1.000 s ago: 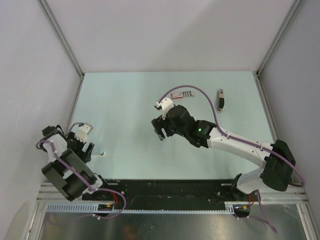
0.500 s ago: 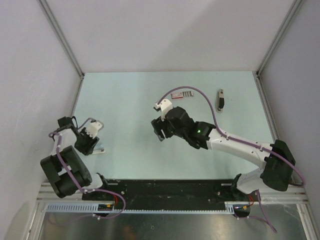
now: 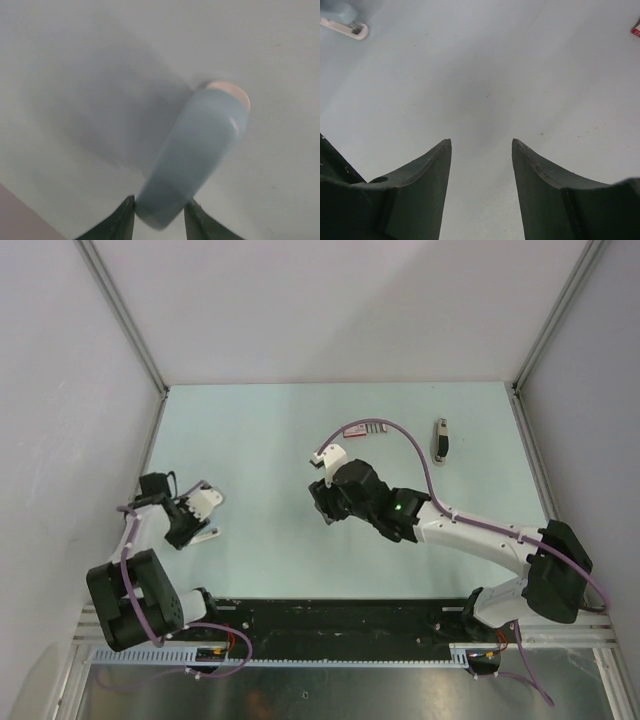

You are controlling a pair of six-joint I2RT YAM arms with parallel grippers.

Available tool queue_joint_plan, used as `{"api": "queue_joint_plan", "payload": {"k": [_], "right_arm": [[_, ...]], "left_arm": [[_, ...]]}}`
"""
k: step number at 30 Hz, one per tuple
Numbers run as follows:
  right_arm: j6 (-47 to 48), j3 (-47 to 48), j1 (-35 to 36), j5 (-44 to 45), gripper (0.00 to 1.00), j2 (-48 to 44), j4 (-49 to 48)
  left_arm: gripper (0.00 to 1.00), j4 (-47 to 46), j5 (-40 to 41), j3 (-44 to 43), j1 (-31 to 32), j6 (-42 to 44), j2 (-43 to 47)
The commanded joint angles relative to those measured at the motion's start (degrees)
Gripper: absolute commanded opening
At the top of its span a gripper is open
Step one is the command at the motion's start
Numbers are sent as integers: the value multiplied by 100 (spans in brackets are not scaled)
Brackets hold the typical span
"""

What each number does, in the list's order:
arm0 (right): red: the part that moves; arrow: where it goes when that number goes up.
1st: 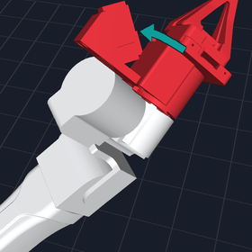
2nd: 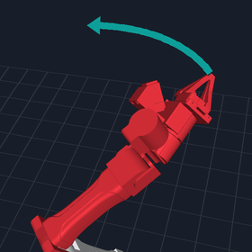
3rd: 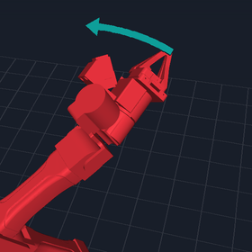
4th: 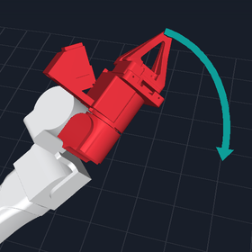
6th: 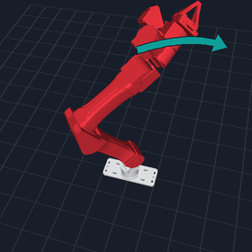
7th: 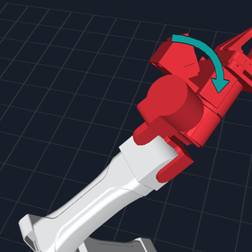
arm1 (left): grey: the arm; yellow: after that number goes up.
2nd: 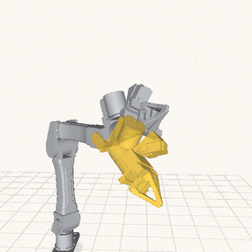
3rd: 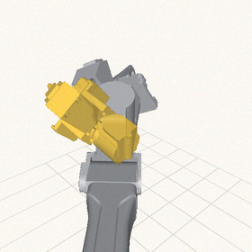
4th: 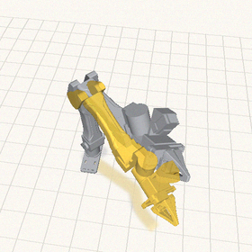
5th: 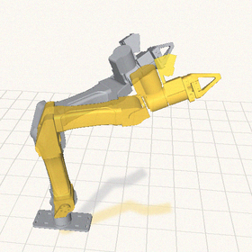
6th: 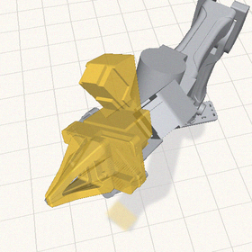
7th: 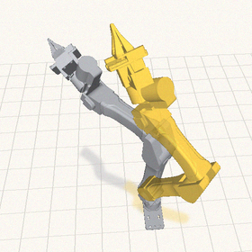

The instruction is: Unload the staples from the stapler

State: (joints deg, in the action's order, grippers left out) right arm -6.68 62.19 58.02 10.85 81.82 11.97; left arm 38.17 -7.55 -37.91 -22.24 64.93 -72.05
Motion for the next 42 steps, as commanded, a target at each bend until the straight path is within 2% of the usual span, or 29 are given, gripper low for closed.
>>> {"api": "queue_joint_plan", "payload": {"k": [1,7,13,17,18,19,20,21,22,24,28,31,34,38,42], "right_arm": [[-67,-165,29,162,56,-334,-273],[-130,-453,21,303,53,-617,-273],[-234,-711,0,415,52,-842,-243],[-308,-815,12,437,51,-902,-190],[-334,-854,14,432,51,-930,-183],[-361,-896,11,425,51,-948,-193],[-391,-934,9,408,52,-966,-207],[-429,-966,8,382,53,-975,-205],[-452,-996,12,356,56,-984,-213],[-491,-1040,9,255,61,-986,-250],[-470,-1077,30,-20,70,-833,-370],[-318,-1061,32,-416,77,-623,-585],[-118,-891,41,-864,82,-285,-776],[143,-315,126,-1411,85,528,-773],[323,261,313,-1683,85,1298,-792]], "left_arm": [[0,-75,-531,179,852,-261,189],[0,-74,-383,1,1972,-605,87],[0,-126,-421,-157,3462,-1145,-128],[0,-370,-297,-293,4234,-1504,-322],[2,-454,-246,-316,4376,-1568,-342],[10,-523,-198,-341,4491,-1631,-343],[25,-597,-156,-363,4566,-1689,-340],[46,-678,-101,-378,4599,-1766,-307],[62,-758,-37,-385,4620,-1844,-251],[80,-862,93,-388,4627,-1975,-82],[96,-902,133,-513,4510,-2384,547],[99,-899,38,-772,4150,-2929,1199],[99,-890,-446,-1160,3229,-3615,1736],[99,-592,-1124,-1540,2119,-4340,1992],[100,-283,-1368,-1402,1934,-4741,2182]]}}
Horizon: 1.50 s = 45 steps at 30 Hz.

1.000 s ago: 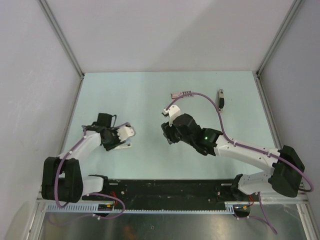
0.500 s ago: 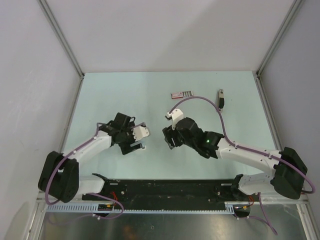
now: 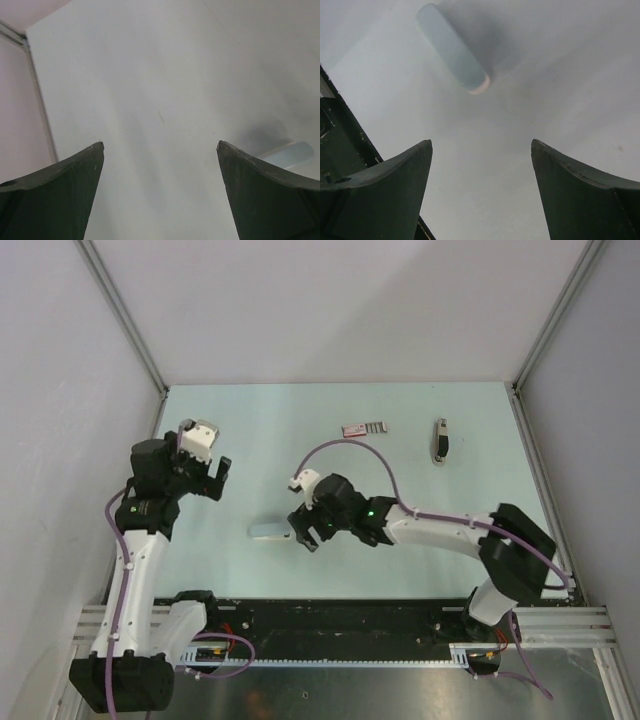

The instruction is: Unload the staples from the stapler

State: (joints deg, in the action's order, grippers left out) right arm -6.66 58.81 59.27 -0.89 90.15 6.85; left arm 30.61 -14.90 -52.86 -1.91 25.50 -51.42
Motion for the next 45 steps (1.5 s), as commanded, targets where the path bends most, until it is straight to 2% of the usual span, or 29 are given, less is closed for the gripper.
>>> {"api": "queue_joint_plan", "payload": {"k": [1,10,20,28,35,39,42,45], "right_arm": [[361,735,229,-531,85,612,-285],[784,1652,296,-672,84,1650,-50],[1011,2182,201,-712,72,2400,75],[1019,2433,197,-780,40,2612,199],[869,2690,223,-936,3,2751,331],[242,2821,168,-735,0,2739,190],[-868,2748,83,180,0,2602,-141],[-1876,2664,-3,911,0,2480,-232]], "left_arm": [[100,490,-653,202,-103,-856,183],[100,587,-481,711,-112,-1127,597],[99,627,-505,691,-109,-1253,257],[99,630,-321,508,-111,-1064,-195],[100,654,-124,457,-117,-1079,-485],[99,727,-314,280,-179,-1094,-583],[99,887,-744,37,-229,-1037,-678],[90,1213,-1459,-159,-248,-744,-746]]}}
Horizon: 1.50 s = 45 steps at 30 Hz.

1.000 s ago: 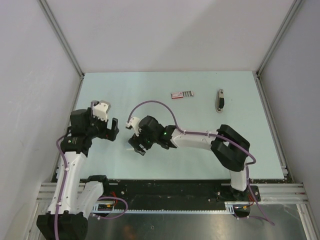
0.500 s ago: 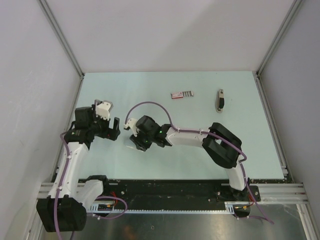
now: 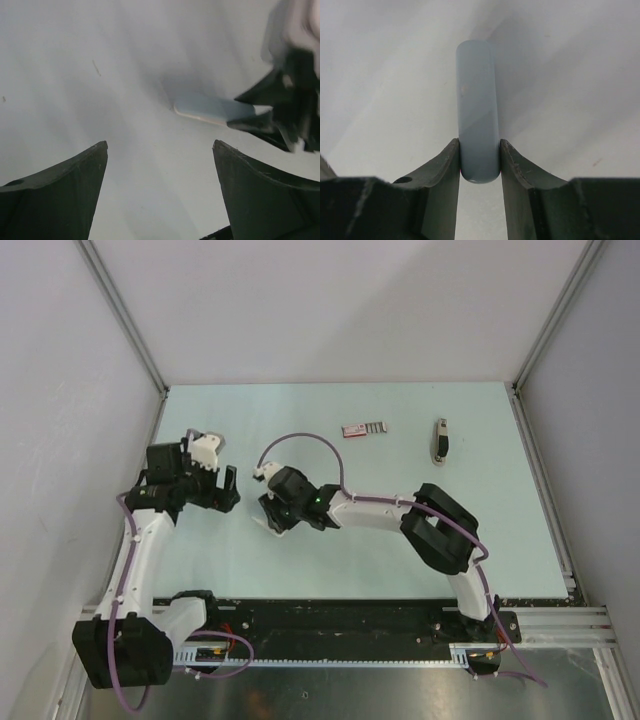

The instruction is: Unload the staples from the stapler

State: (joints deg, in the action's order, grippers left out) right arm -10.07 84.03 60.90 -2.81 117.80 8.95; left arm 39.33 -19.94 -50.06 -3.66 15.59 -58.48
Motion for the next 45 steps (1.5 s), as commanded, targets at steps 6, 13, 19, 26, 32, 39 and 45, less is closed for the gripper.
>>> {"api": "queue_joint_plan", "payload": {"k": [6,13,19,26,32,39,45], "right_arm": [[-3165,-109,-451,1581,0,-604,-666],[-4549,-584,-659,1241,0,-979,-1650],[-5211,-709,-632,1112,0,-1100,-2073],[-5574,-871,-456,976,0,-1168,-2444],[-5764,-1003,-290,866,0,-1234,-2681],[-5806,-1075,-185,720,0,-1313,-2847],[-5934,-1215,-148,530,0,-1295,-2941]], "left_arm": [[85,530,-1671,-402,-80,531,89],[68,540,-2141,-117,-45,680,-206],[57,544,-2704,-55,-18,687,-595],[69,534,-2509,-147,59,828,-749],[71,492,-2348,-274,69,941,-1073],[51,467,-2220,-431,67,1054,-1250],[21,468,-2043,-507,70,1169,-1205]]}}
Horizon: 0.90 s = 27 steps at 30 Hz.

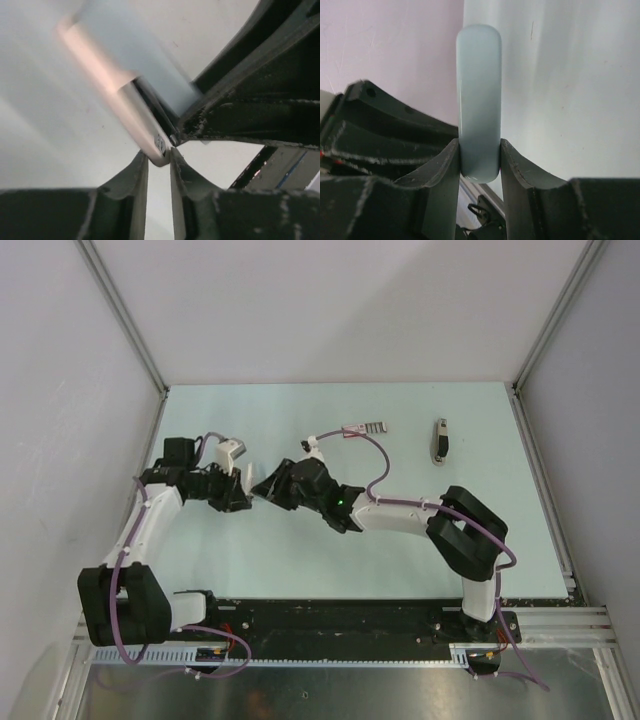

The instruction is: Unload the staples from the stapler

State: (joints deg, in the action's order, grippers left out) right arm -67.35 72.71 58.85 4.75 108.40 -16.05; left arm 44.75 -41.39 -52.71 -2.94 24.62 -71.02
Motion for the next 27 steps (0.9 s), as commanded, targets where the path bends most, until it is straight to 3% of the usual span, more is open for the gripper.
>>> {"api": "queue_joint_plan", "payload": {"k": [1,4,7,21,27], "right_arm": [[-224,-108,57,-267,0,-351,-459],[-245,-210,59,-380,0,-334,-537],[-220,-325,33,-501,0,-341,-594],[493,-666,-243,-2063,0,-159,-875],[1360,-678,-235,-2480,0,-108,-576]], "left_arm": [[15,-73,173,-241,-3,308,60],[5,-73,369,-187,-5,429,161],[2,-71,570,-102,-8,553,293],[0,-89,1722,192,-319,1541,419],[0,-443,2265,536,-407,2081,623]]}}
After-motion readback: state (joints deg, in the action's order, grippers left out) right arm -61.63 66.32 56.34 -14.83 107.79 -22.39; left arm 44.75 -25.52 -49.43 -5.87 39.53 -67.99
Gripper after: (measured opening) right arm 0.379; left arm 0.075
